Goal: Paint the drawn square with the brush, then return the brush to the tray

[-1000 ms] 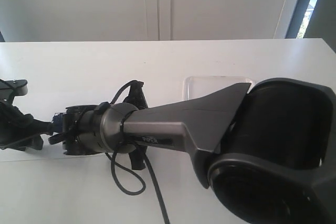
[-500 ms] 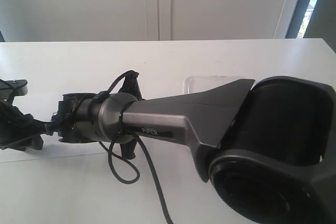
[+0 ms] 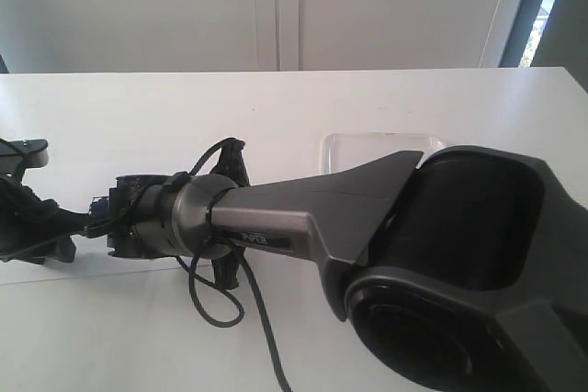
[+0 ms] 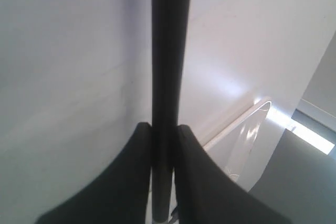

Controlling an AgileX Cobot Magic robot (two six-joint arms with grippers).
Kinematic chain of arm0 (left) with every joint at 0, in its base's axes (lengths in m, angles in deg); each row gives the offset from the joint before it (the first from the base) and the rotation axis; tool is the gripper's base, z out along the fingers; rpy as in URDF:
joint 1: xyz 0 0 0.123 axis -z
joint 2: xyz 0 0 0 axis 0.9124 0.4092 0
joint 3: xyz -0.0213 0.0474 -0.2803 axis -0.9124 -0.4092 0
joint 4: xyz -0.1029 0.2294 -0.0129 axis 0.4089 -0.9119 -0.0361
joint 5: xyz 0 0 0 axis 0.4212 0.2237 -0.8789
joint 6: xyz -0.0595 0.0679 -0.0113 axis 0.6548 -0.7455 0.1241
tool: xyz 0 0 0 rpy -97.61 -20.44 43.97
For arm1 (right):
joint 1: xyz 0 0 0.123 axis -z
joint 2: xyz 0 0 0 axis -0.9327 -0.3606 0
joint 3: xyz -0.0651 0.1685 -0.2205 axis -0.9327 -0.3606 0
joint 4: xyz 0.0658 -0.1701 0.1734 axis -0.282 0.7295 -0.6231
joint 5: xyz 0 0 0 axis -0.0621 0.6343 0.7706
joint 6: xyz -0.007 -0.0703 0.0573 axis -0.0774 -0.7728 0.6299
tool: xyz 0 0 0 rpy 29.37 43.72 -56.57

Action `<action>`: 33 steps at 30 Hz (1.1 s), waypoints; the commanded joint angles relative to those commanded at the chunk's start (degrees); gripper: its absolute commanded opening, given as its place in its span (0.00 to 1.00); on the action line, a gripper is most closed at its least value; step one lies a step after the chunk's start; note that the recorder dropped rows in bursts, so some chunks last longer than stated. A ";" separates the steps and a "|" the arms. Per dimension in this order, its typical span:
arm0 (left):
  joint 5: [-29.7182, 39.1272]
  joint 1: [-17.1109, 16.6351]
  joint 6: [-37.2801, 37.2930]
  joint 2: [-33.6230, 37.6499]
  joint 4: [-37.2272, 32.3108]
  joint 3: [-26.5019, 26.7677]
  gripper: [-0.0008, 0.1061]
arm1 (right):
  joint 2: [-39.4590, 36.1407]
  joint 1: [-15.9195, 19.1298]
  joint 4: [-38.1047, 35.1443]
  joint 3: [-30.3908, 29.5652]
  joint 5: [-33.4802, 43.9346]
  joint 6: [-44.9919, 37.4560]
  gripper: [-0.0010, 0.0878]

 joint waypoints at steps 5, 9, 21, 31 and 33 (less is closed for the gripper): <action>0.00 0.00 0.00 0.00 0.00 0.00 0.42 | 0.00 0.00 -0.45 0.00 0.04 -0.95 0.01; -0.24 0.00 0.00 0.00 0.00 0.00 0.42 | 0.00 -0.13 -0.47 0.00 -0.79 -1.37 0.01; -0.13 0.00 0.00 0.00 0.00 0.00 0.42 | -1.54 -1.08 6.26 0.43 1.30 1.61 0.01; -0.12 0.00 0.00 0.00 0.00 0.00 0.42 | -1.75 -2.61 7.06 1.15 -1.52 1.62 0.01; -0.24 0.00 0.00 0.00 0.00 0.00 0.42 | -2.00 -1.88 8.80 1.30 -0.38 3.44 0.01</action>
